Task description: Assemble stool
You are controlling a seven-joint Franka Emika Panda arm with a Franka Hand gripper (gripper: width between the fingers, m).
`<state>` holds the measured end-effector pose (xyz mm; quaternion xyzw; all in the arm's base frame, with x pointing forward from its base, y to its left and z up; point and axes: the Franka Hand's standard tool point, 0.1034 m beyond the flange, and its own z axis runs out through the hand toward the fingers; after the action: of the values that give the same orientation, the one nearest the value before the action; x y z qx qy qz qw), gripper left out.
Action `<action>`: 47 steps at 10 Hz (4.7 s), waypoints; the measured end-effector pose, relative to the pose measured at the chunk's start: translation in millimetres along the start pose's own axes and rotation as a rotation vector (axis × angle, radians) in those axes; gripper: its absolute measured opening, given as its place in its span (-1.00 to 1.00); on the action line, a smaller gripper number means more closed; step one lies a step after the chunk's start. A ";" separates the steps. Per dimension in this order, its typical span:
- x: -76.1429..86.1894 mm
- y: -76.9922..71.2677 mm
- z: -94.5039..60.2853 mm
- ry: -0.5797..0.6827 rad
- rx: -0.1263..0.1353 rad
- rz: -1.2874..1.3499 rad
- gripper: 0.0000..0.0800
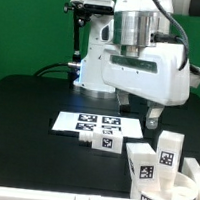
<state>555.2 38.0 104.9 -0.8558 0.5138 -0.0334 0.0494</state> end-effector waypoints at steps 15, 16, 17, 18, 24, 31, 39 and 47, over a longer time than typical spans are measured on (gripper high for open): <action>-17.6 74.5 30.8 0.006 -0.049 -1.237 0.62; -12.9 72.6 28.7 0.001 -0.054 -1.318 0.62; -9.4 72.4 28.1 0.005 -0.061 -1.385 0.62; -8.9 73.9 29.4 -0.008 -0.078 -1.506 0.62; -11.4 110.1 38.1 -0.173 -0.119 -2.165 0.62; -35.5 122.8 75.8 -0.247 -0.159 -2.298 0.62; -33.0 123.8 81.9 -0.192 -0.178 -2.054 -0.21; 2.0 149.8 76.1 -0.082 -0.139 -1.073 -0.21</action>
Offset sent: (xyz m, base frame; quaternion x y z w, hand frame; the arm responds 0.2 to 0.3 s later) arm -0.0374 0.0252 -0.0224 0.0426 -0.0104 -0.4086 0.9117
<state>433.0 -29.9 11.6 -0.9998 0.0036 0.0135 -0.0110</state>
